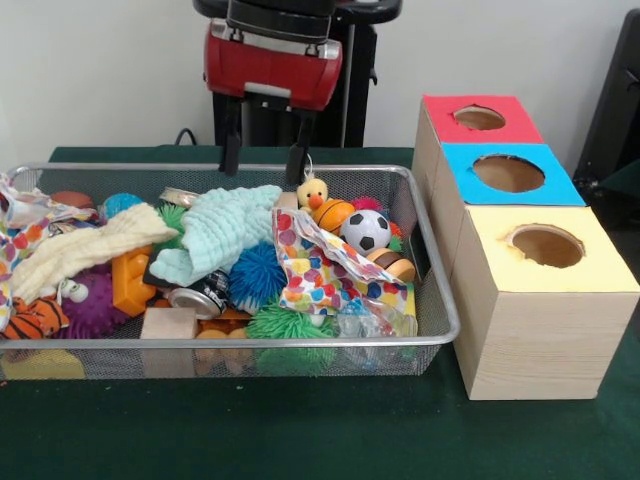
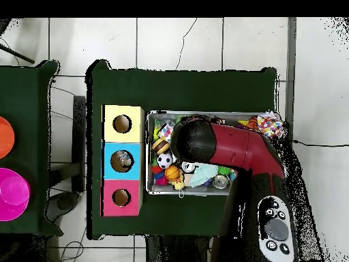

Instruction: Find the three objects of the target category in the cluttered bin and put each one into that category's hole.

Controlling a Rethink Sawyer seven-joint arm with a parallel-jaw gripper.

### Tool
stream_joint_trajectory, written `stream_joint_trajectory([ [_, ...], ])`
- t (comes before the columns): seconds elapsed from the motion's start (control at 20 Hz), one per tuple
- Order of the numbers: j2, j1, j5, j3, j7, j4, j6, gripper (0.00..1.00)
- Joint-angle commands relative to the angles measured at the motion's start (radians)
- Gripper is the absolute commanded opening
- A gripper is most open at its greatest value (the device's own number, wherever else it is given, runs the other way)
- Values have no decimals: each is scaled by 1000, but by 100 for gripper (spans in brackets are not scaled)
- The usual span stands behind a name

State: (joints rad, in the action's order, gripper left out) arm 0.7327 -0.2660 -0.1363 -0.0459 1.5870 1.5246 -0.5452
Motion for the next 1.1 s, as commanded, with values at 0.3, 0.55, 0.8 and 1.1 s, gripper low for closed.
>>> stream_joint_trajectory([
  [0.3, -91, 0, -74, 86, -30, -30, -125, 100],
  [0.55, -94, -22, -72, 99, -45, -21, -120, 100],
  [0.8, -118, -46, -105, 113, -60, -15, -54, 100],
  [1.1, -127, -71, -124, 134, -76, -25, -55, 100],
])
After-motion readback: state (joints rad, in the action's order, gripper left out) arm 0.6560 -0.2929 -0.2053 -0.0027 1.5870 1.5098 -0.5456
